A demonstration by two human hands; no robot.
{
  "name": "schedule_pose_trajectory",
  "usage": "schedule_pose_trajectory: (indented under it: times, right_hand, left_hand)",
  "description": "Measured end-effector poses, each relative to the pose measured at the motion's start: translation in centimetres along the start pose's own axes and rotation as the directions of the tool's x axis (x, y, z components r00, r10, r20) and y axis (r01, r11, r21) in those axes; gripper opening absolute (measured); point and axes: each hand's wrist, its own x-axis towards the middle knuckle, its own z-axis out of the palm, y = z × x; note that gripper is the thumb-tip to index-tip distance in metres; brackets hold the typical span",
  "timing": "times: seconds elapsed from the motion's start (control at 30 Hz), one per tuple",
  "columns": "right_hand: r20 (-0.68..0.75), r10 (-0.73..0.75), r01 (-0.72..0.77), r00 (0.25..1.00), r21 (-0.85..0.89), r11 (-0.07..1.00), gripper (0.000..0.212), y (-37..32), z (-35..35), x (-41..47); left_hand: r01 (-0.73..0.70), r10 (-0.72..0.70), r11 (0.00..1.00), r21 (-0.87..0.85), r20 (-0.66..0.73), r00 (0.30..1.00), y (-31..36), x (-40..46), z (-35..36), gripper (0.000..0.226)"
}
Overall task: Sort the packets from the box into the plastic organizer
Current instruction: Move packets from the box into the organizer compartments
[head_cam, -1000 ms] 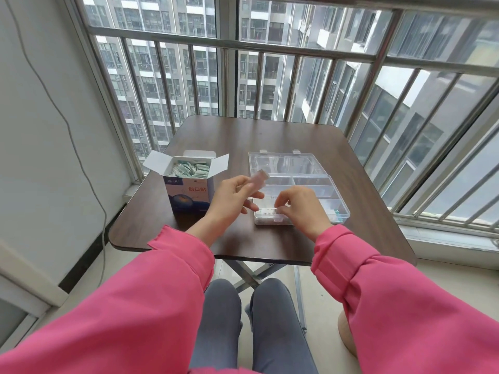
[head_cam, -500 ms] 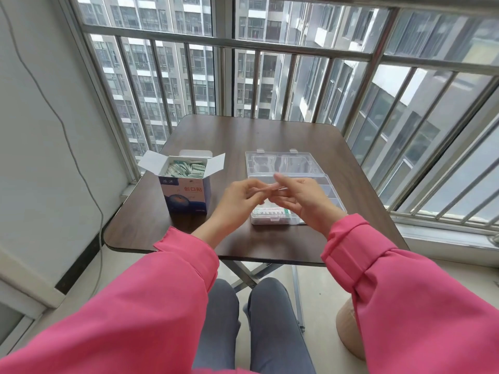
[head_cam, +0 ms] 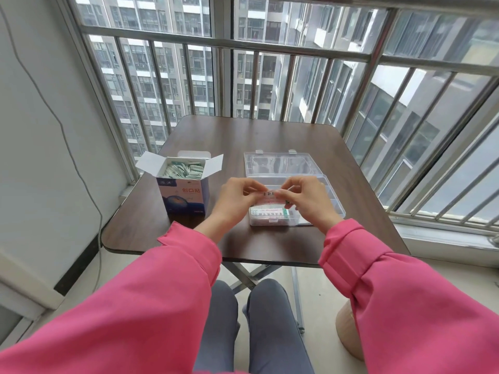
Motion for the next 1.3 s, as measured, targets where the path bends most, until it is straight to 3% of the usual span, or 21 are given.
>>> schedule_pose_trajectory:
  times: [0.1,0.23,0.37,0.47,0.53,0.6,0.67,0.97,1.1,1.3]
  right_hand:
    - [0.015,-0.020,0.021,1.000,-0.046,0.999,0.009,0.3,-0.1,0.0]
    - [0.050,-0.018,0.030,0.999,-0.239,0.971,0.010,1.1,0.4,0.1]
    - [0.048,-0.022,0.039,0.999,-0.395,0.918,0.006,1.1,1.0,-0.1]
    - [0.041,-0.023,0.040,0.999,-0.469,0.882,0.008,0.8,1.2,-0.3]
    - [0.045,-0.025,0.044,0.999,-0.509,0.860,0.010,0.8,1.4,-0.4]
    - [0.044,-0.036,0.054,0.998,-0.527,0.848,0.011,0.7,1.5,-0.3]
    - [0.045,-0.036,0.054,0.998,-0.546,0.836,0.013,0.6,1.4,-0.3]
    - [0.077,0.028,0.029,0.997,-0.652,0.758,0.016,0.5,0.8,-0.1]
    - [0.082,0.034,0.027,0.996,-0.641,0.767,0.014,0.3,0.8,-0.1]
    - [0.058,0.012,0.029,0.998,-0.640,0.768,0.019,-0.3,0.4,-0.5]
  left_hand:
    - [-0.028,0.026,0.998,0.061,0.038,0.999,0.2,0.1,0.1,0.014]
    - [-0.058,0.045,0.975,0.213,0.065,0.997,0.4,0.1,0.3,0.016]
    - [-0.119,0.063,0.901,0.416,0.145,0.987,0.7,0.2,0.8,0.020]
    - [-0.195,0.081,0.783,0.591,0.213,0.974,0.8,0.0,0.9,0.019]
    - [-0.227,0.118,0.632,0.741,0.197,0.973,0.9,-0.3,0.8,0.019]
    - [-0.204,0.138,0.517,0.831,0.155,0.978,1.2,-0.5,0.5,0.021]
    - [-0.161,0.108,0.479,0.863,0.124,0.986,1.4,-0.4,0.4,0.024]
    - [-0.106,-0.019,0.460,0.882,0.129,0.991,1.7,0.6,0.7,0.027]
    - [-0.085,-0.046,0.496,0.864,0.124,0.991,1.5,0.6,0.6,0.027]
    - [-0.168,0.128,0.640,0.749,0.112,0.985,1.9,-0.3,-0.2,0.023]
